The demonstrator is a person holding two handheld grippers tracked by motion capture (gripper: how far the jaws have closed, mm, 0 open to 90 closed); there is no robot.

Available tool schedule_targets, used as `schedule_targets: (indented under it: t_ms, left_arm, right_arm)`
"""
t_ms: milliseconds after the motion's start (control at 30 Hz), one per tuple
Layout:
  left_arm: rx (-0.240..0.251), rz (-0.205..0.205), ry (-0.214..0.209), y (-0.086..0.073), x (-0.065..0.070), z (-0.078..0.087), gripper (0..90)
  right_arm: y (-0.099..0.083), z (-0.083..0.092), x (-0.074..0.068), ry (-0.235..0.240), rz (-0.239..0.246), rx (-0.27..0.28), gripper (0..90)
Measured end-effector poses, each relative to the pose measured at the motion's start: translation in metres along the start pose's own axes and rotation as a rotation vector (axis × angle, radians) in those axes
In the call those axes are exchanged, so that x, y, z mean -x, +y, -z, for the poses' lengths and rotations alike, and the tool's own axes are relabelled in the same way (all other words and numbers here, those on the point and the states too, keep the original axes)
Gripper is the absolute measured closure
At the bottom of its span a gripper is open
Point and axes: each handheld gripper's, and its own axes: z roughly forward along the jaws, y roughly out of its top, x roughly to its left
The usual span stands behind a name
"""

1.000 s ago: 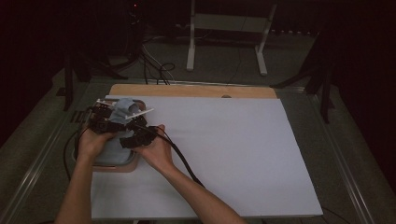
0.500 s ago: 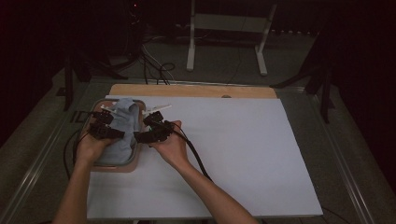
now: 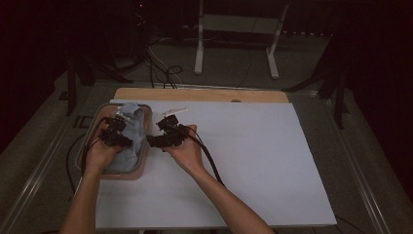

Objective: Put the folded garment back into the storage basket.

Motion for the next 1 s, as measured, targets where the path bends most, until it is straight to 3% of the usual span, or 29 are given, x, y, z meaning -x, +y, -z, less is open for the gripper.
schedule_targets:
  t_ms: [100, 233, 333, 533, 667, 867, 1000]
  left_arm:
    - [0.001, 0.017, 0.030, 0.000, -0.003, -0.001, 80.4]
    - [0.015, 0.027, 0.022, 0.000, -0.004, 0.000, 79.7]
    - [0.037, 0.033, -0.014, 0.000, -0.003, 0.004, 77.1]
    - [0.099, 0.023, -0.088, -0.002, 0.004, 0.014, 71.8]
    - [0.130, 0.016, -0.104, -0.002, 0.011, 0.020, 65.7]
    - [0.176, 0.036, -0.094, -0.005, 0.013, 0.027, 58.9]
    - [0.220, 0.049, -0.057, -0.008, 0.014, 0.033, 43.4]
  right_arm:
    - [-0.001, 0.002, 0.003, -0.003, -0.003, 0.001, 31.0]
    - [-0.002, 0.006, 0.007, 0.005, -0.013, 0.024, 29.8]
    - [-0.003, 0.008, 0.010, 0.010, -0.023, 0.033, 28.7]
    - [-0.004, 0.010, 0.011, 0.015, 0.010, 0.039, 24.6]
    - [-0.005, 0.012, 0.010, 0.026, 0.028, 0.049, 21.3]
    - [-0.007, 0.018, 0.015, 0.018, 0.033, 0.065, 19.0]
    - [-0.009, 0.020, 0.019, 0.020, 0.033, 0.072, 16.0]
